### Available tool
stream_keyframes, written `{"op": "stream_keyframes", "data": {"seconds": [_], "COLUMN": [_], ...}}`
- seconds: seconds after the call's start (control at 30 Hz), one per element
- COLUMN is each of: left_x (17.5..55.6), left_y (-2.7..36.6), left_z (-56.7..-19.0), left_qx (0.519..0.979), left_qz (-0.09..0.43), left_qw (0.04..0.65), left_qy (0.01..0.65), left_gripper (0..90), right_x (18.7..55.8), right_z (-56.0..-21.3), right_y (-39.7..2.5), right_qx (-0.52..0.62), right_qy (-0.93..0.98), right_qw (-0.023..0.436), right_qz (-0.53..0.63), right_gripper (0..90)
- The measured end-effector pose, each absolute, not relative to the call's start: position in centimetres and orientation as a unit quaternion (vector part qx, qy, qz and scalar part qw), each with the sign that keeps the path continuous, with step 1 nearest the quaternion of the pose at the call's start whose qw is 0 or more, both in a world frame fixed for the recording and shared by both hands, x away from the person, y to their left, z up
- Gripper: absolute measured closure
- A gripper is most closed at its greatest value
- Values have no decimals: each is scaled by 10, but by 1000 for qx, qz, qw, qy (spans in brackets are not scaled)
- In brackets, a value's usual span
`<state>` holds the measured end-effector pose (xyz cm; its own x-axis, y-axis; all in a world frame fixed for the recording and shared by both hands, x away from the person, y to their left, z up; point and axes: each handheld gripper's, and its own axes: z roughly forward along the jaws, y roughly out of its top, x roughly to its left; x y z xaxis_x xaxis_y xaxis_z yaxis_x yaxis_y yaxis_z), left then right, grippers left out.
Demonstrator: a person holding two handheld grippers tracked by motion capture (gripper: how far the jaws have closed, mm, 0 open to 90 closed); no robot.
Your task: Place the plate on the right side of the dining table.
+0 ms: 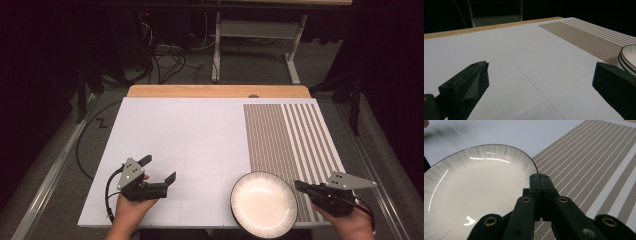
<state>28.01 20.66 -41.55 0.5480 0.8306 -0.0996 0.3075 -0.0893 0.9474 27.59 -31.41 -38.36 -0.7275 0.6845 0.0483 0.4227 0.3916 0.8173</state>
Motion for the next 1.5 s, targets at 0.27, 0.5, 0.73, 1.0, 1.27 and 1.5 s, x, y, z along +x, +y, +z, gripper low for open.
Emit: {"op": "stream_keyframes", "data": {"seconds": [0.27, 0.5, 0.73, 1.0, 1.27, 1.5], "left_x": [280, 280, 280, 280, 280, 281], "left_y": [208, 209, 208, 208, 208, 209], "left_z": [-415, -415, -415, -415, -415, -415], "left_qx": [693, 691, 691, 691, 690, 689], "left_qz": [245, 247, 247, 248, 248, 248], "left_qw": [539, 540, 540, 540, 540, 541], "left_qy": [411, 412, 412, 412, 412, 413], "left_gripper": [12, 12, 12, 12, 12, 12], "right_x": [268, 261, 260, 260, 259, 259], "right_z": [-387, -386, -383, -380, -379, -379], "right_y": [-318, -316, -311, -307, -304, -301], "right_qx": [316, 298, 287, 281, 280, 280], "right_qy": [855, 875, 887, 892, 895, 896], "right_qw": [120, 115, 112, 121, 129, 130], "right_qz": [393, 362, 344, 332, 321, 320], "right_gripper": [900, 900, 900, 900, 900, 900]}}
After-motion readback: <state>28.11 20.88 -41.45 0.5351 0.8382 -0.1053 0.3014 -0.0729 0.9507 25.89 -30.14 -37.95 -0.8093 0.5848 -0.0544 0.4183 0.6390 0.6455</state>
